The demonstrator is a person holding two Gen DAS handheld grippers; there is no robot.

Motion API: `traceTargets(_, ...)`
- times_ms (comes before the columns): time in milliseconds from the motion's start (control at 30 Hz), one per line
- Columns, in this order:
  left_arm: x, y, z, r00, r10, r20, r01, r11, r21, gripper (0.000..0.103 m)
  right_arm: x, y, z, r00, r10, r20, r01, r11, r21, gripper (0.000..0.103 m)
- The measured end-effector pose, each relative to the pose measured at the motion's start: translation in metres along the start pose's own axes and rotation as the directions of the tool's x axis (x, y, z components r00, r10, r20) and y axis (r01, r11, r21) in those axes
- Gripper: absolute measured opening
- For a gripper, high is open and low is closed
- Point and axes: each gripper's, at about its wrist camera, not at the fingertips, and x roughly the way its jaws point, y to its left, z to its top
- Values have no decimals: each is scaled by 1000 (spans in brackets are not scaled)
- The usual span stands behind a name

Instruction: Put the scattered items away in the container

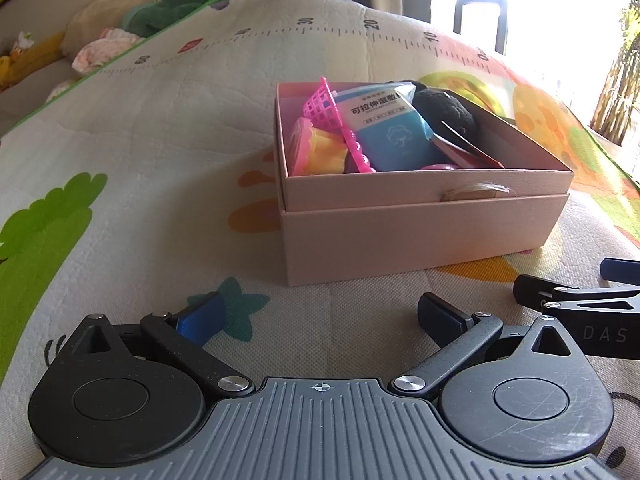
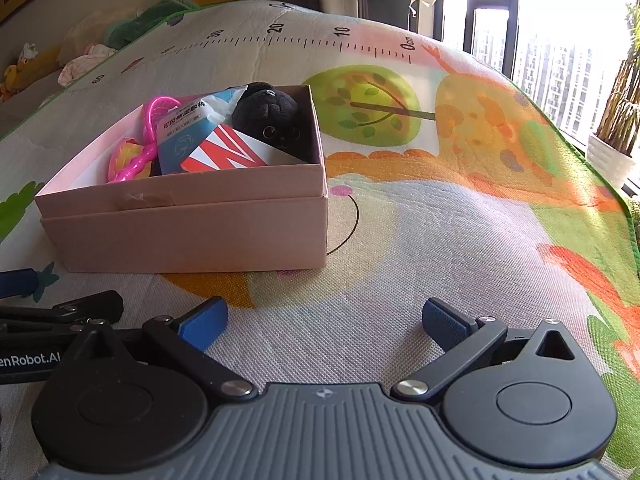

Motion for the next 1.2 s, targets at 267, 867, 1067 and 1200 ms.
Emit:
traceTargets(267,0,0,0,1000,1,1,-1,1000,0,103,0,0,0,1000,0,1,0,1000,-1,103)
traceTargets(867,-1,-1,-1,1000,-4,5,4,1000,-1,103,-1,4,-1,1000,-20,7,20,1000,-9,103)
traceTargets(1067,-2,-1,-1,1000,3,2,-3,1000,8,103,-2,-3,-1,1000,0,7,0,1000,26,103)
traceTargets(1200,-1,2,-1,1000,1,2,-1,1000,7,103,-1,2,-1,1000,-18,2,18,1000,6,103)
